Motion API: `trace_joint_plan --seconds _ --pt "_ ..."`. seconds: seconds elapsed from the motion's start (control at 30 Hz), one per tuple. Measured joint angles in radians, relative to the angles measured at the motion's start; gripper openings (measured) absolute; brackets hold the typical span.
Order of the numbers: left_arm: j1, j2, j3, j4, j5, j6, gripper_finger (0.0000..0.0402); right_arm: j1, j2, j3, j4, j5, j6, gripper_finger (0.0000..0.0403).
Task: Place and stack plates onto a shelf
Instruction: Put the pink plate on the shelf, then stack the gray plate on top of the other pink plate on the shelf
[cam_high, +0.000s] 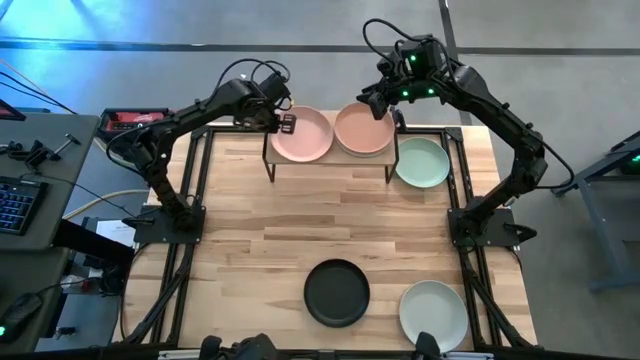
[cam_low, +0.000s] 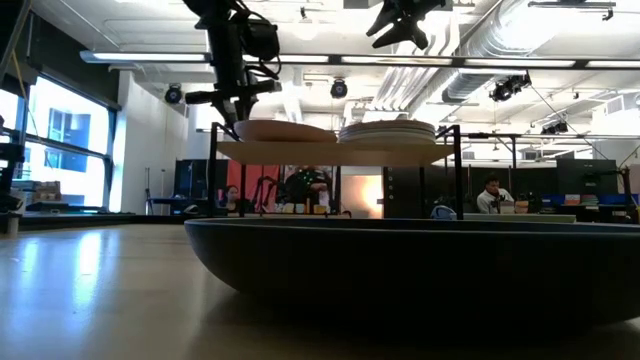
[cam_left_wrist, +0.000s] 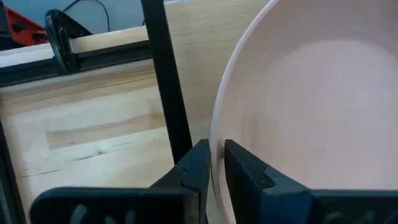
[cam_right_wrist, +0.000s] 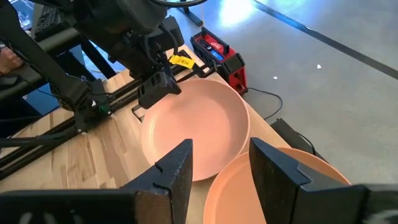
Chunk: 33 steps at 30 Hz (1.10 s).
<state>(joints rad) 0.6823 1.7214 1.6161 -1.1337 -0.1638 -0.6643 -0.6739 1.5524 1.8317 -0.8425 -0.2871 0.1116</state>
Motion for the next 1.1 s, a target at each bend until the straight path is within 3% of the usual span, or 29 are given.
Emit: trace_joint_plan --seconds 0.47,0.77,0.93,1.1 --pt "0.013 0.0 0.009 0.002 0.011 0.015 0.0076 0.0 0.0 0.0 -0.017 -0.004 0.0 0.0138" --pt "0.008 -0.008 0.159 -0.099 0.03 0.061 0.0069 0.018 0.0 0.0 -0.185 -0.04 0.003 0.0138" --pt "-0.049 -0.038 0.177 -0.159 0.118 0.117 0.0069 0.092 0.0 0.0 -0.301 -0.044 0.016 0.0138" --pt "-0.165 -0.067 0.177 -0.263 0.126 0.153 0.0067 0.196 0.0 0.0 -0.38 -0.012 0.077 0.0138"
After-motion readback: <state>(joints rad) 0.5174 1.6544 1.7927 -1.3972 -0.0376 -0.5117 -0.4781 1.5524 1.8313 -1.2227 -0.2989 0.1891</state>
